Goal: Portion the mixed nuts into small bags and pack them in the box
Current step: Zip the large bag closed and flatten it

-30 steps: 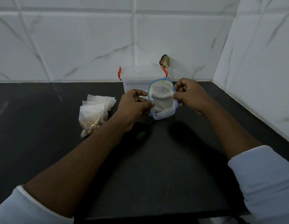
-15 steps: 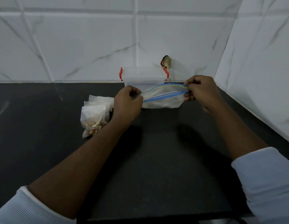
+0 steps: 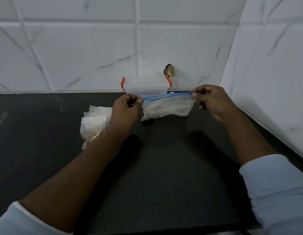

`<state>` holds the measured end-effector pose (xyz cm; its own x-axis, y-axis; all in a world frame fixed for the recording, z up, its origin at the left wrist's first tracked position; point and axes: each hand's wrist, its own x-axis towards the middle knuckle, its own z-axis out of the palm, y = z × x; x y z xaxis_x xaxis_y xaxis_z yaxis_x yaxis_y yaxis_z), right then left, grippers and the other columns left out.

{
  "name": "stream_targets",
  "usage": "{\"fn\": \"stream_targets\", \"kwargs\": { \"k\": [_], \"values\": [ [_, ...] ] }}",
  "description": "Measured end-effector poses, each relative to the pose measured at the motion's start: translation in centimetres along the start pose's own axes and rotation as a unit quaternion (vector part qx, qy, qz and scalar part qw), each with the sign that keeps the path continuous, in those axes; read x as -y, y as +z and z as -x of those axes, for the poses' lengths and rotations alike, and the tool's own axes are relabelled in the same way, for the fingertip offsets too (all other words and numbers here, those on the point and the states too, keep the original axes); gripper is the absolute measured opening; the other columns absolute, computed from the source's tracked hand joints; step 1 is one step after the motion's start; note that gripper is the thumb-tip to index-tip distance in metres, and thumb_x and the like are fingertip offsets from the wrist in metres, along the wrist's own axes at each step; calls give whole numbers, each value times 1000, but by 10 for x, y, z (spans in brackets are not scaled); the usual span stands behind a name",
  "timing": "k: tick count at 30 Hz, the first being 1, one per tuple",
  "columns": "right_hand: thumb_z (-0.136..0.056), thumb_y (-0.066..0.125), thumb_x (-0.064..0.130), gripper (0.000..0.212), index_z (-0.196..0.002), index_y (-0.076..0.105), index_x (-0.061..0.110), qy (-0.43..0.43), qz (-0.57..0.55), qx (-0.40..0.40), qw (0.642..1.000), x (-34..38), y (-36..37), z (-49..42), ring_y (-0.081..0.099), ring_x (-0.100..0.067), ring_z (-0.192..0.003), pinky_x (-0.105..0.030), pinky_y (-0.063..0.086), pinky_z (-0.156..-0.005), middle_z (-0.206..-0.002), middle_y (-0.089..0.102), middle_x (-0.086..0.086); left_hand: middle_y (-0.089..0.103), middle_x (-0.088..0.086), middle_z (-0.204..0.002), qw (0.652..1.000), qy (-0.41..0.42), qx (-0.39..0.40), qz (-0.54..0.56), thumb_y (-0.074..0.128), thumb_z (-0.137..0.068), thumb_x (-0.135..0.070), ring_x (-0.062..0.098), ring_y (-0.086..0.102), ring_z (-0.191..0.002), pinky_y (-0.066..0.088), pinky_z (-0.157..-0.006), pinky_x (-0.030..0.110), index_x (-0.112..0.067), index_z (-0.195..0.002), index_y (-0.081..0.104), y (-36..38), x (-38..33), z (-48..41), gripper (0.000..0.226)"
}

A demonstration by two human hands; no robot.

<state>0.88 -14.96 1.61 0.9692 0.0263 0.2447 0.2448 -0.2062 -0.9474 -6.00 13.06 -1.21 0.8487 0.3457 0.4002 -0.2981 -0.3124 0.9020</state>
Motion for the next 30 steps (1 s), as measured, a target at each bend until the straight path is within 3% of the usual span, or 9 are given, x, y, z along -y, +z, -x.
{"fn": "stream_targets", "kwargs": {
  "k": [2,4,9,13,16,19,21,25,30],
  "values": [
    [-94,73,10,7,-100,77,12,-4,21,-10,1000,0,-2,0,51,-8,-59,-25,45,-53,-80,67,0,69,-4,-80,999,-2,-4,-33,65,-100,-23,2,63,-65,50,-62,20,-18,-94,71,1,-5,3,10],
    [-94,73,11,7,-100,77,12,-5,30,-15,999,2,-2,1,50,-7,-60,-25,44,-53,-83,68,-1,71,0,-84,998,-10,-14,-58,62,-102,-27,14,69,-76,58,-69,30,-16,-98,71,2,-7,3,15],
    [-93,70,1,14,-94,73,15,-26,-27,-18,999,7,6,2,68,-11,-83,-25,56,-65,-92,71,-3,73,5,-84,997,-45,-25,-61,63,-101,-19,20,70,-79,61,-84,49,-18,-94,72,-2,-10,-4,12],
    [-93,72,2,14,-98,65,14,-71,-3,-33,997,3,15,4,70,-15,-83,-32,63,-65,-88,65,-4,65,-3,-121,980,-13,8,-200,64,-93,-3,12,65,-98,56,-89,30,-18,-122,67,-3,-27,-7,32],
    [-91,76,6,18,-100,61,11,-86,-6,-53,995,4,14,2,70,-15,-80,-32,62,-63,-87,66,-3,60,-2,-137,966,71,29,-246,64,-95,-23,13,61,-111,52,-102,42,-24,-134,64,15,-59,-13,39],
    [-89,79,8,20,-99,62,8,-95,-39,-40,994,9,13,3,72,-18,-75,-34,63,-64,-86,71,-8,66,-8,-134,934,128,152,-298,61,-97,-49,11,58,-123,42,-112,50,-27,-136,63,48,-87,-24,45],
    [-88,79,6,19,-98,63,5,-102,-78,-26,991,11,13,5,70,-18,-70,-33,62,-64,-84,72,-11,70,-9,-122,913,132,202,-329,66,-93,-51,14,62,-116,46,-107,50,-26,-130,67,68,-98,-30,45],
    [-97,70,14,13,-104,68,3,-52,-123,11,991,11,7,4,71,-20,-80,-31,60,-72,-90,76,-8,72,-8,-90,934,119,214,-261,75,-92,-21,8,66,-88,56,-86,31,-16,-101,79,79,-99,-46,11],
    [-99,65,12,16,-113,73,12,104,-16,149,983,-6,-20,-3,70,-24,-93,-41,59,-85,-110,77,-10,75,0,-91,960,68,177,-204,76,-91,-17,11,69,-84,54,-72,18,-10,-101,78,61,-96,-54,12]
  ]
}}
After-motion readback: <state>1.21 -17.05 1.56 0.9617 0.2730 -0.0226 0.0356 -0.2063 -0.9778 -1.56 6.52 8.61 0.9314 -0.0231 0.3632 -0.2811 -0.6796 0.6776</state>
